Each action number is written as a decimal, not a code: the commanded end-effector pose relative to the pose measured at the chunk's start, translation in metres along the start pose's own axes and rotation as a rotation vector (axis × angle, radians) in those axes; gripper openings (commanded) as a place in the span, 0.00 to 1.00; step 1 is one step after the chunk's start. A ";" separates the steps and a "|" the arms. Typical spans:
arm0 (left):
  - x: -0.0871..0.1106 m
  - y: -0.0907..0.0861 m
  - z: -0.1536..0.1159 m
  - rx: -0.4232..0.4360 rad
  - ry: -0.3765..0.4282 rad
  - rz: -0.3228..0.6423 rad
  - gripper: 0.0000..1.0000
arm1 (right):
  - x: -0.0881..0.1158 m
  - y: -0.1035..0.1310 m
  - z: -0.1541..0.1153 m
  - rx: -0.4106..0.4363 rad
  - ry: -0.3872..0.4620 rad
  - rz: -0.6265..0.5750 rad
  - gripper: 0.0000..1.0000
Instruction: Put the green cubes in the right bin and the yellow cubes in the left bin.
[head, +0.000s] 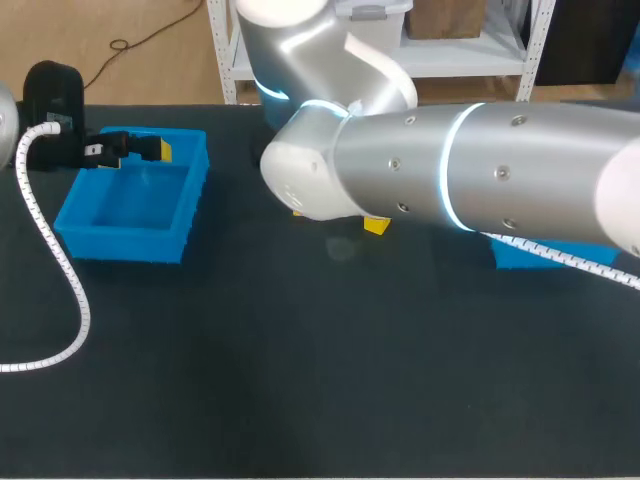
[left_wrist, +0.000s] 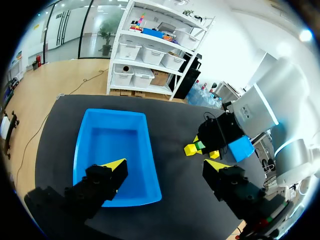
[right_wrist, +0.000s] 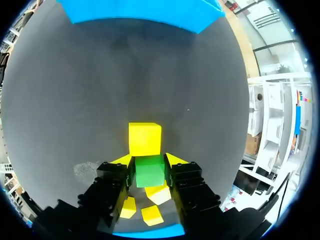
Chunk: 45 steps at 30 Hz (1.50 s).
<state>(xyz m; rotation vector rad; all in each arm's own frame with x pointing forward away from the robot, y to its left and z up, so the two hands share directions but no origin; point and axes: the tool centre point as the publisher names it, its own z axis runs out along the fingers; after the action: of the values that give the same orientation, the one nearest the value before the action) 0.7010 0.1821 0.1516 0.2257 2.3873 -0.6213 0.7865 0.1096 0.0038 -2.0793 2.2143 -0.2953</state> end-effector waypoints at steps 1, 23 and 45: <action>0.002 0.002 0.000 0.011 -0.007 0.002 1.00 | 0.006 0.000 -0.010 0.027 -0.011 0.015 0.00; 0.002 0.002 0.000 0.011 -0.007 0.002 1.00 | 0.167 0.020 -0.127 0.338 -0.073 0.522 0.00; 0.002 0.002 0.000 0.011 -0.007 0.002 1.00 | 0.315 0.048 -0.106 0.315 -0.009 0.972 0.00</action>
<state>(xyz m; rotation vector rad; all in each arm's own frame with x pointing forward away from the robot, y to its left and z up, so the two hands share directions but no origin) 0.7010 0.1821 0.1516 0.2257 2.3873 -0.6213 0.7111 -0.1739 0.1230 -0.6990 2.7908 -0.5882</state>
